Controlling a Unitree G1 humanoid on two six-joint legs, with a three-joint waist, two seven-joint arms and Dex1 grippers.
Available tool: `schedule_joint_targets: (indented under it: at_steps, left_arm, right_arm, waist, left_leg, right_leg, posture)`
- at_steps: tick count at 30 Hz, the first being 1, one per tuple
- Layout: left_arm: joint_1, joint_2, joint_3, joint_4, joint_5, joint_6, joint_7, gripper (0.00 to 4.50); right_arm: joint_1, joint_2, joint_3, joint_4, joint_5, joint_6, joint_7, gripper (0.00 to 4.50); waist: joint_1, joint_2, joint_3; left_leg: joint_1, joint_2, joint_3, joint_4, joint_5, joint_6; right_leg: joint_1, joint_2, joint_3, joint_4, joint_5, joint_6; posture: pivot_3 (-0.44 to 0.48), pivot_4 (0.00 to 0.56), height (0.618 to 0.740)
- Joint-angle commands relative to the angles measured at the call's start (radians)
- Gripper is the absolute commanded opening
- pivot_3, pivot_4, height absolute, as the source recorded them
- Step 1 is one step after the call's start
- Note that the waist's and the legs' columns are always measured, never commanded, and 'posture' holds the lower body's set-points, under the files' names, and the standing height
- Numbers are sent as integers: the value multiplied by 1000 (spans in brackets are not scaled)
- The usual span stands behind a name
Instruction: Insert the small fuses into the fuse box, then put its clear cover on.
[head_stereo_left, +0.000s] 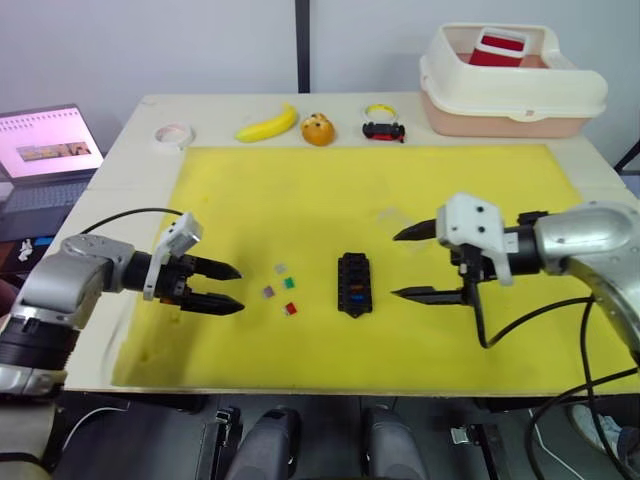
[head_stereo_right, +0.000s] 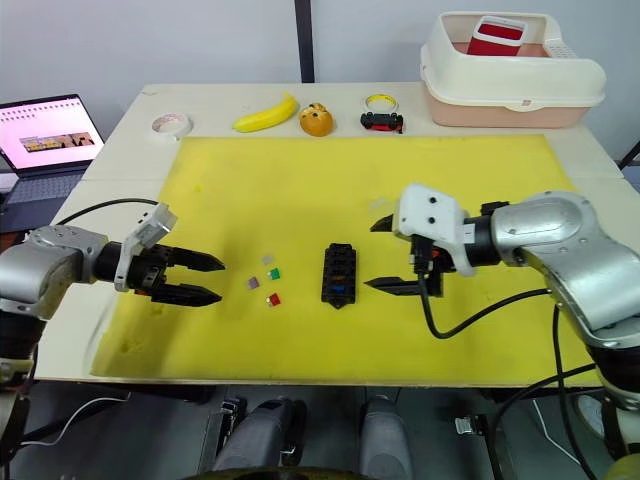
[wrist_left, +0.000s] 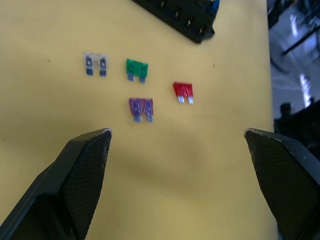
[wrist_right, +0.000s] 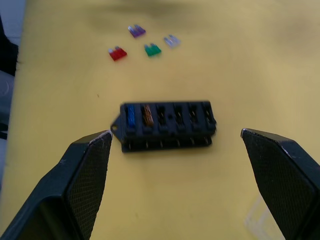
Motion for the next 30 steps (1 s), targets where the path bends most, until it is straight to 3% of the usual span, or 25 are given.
schedule_joint_targets:
  at_steps: [1, 2, 14, 30]
  left_arm:
    - [-47, -29, -23, 74, -18, 70, -20, 3636]
    - [-62, -45, -31, 109, -12, 86, -17, 3191]
    - [-167, -162, -90, 366, 26, 175, -35, 3191]
    - [-171, -238, -148, 368, 94, 125, -88, 3191]
  right_arm:
    - [-53, 40, 22, -45, 14, 25, -33, 4500]
    - [-66, 54, 31, -47, 15, 34, -42, 4500]
    - [-94, 105, 68, -95, 27, 91, -91, 4500]
    - [-81, 104, 75, -123, 30, 123, -136, 4500]
  waist:
    - [0, 0, 0]
    - [0, 0, 0]
    - [1, -1, 0]
    - [9, 0, -1]
  left_leg:
    - [0, 0, 0, 0, 0, 0]
    - [0, 0, 0, 0, 0, 0]
    - [0, 0, 0, 1, 0, 0]
    - [0, -1, 0, 2, 0, 0]
  right_leg:
    - [0, 0, 0, 0, 0, 0]
    - [0, 0, 0, 0, 0, 0]
    - [0, 0, 0, 1, 0, 0]
    - [1, -1, 0, 1, 0, 0]
  posture:
    - [0, 150, 740]
    - [0, 150, 740]
    - [0, 150, 740]
    - [0, 150, 740]
